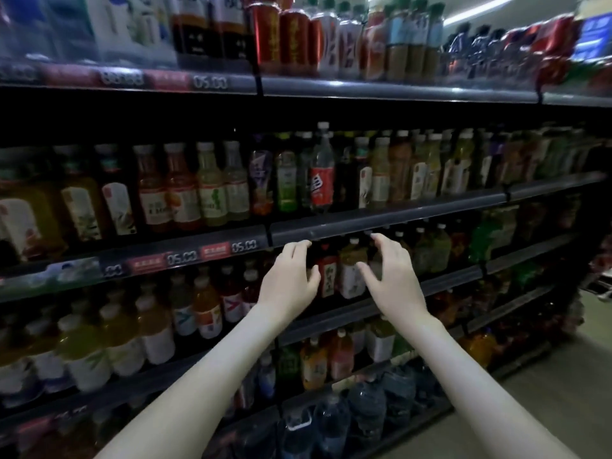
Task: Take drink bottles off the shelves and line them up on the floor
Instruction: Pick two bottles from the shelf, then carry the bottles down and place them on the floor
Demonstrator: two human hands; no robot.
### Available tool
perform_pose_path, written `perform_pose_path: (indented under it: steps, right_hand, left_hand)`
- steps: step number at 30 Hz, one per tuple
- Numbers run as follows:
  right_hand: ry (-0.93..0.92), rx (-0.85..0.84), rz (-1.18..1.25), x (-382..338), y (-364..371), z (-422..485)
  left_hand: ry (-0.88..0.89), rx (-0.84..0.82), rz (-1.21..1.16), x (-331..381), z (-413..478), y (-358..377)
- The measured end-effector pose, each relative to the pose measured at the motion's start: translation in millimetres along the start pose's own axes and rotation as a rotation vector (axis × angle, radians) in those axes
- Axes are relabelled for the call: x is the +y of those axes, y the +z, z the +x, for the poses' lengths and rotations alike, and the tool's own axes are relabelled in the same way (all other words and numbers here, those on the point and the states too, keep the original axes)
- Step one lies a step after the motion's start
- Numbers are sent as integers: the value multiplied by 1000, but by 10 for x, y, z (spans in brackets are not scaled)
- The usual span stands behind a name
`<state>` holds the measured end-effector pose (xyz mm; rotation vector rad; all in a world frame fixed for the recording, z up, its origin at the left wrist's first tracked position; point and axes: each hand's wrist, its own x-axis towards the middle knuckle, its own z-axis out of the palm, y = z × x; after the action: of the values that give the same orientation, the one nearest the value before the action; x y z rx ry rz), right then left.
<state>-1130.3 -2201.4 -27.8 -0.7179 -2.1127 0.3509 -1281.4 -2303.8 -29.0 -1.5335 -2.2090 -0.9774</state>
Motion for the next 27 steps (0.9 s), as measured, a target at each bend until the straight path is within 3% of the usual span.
perform_pose_path:
  steps: [12, 17, 24, 27]
  right_hand:
    - [-26, -126, 86, 1447, -112, 1207]
    - [-41, -194, 66, 1919, -104, 1739]
    - [-141, -256, 127, 2334, -43, 2254]
    - [-200, -298, 148, 2406, -38, 2402]
  left_hand:
    - [-164, 88, 116, 113, 1493, 1074]
    - [-216, 238, 141, 132, 2231, 1334]
    - [-505, 264, 55, -13, 2939, 1538]
    - [-524, 336, 22, 30, 2983, 1614]
